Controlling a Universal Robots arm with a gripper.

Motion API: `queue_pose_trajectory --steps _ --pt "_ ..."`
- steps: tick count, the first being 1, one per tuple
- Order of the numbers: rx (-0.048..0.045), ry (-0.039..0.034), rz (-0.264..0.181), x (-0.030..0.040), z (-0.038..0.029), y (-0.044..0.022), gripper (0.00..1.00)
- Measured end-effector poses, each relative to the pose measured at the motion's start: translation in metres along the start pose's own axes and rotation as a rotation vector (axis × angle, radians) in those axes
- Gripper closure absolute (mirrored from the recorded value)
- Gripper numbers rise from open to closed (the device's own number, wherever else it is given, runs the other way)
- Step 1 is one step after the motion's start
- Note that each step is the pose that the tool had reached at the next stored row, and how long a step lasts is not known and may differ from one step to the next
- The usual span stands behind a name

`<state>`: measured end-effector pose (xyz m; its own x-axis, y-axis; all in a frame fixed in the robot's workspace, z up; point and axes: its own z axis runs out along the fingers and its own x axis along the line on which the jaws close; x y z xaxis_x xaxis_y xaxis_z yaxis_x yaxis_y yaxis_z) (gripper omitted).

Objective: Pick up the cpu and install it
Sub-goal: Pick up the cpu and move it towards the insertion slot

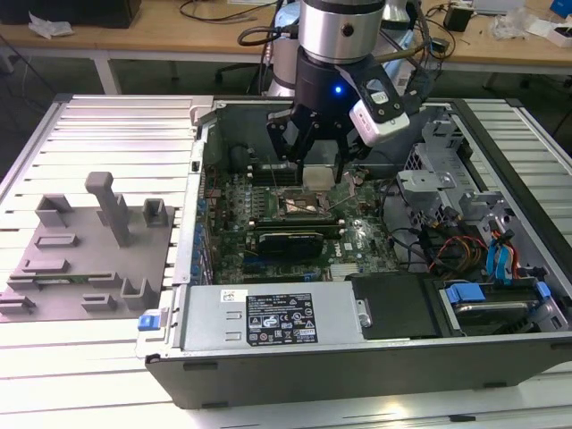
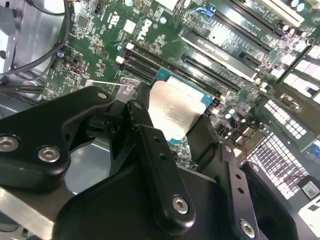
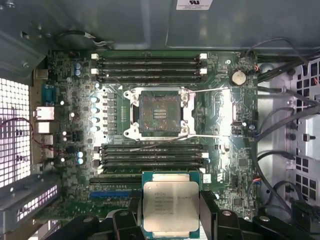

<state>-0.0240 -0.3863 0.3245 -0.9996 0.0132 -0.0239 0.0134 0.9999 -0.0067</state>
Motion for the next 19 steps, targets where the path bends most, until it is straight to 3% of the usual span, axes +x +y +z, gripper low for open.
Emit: queue_pose_trajectory --steps 8,13,19 --pt "-0.0140 0.0002 0.000 0.0003 0.0078 0.0115 0.45" --pt "-0.0274 0.0003 0.001 0.0005 0.0131 0.0192 0.45" --pt "-0.0395 0.0005 0.001 0.0006 0.0181 0.0221 0.45"
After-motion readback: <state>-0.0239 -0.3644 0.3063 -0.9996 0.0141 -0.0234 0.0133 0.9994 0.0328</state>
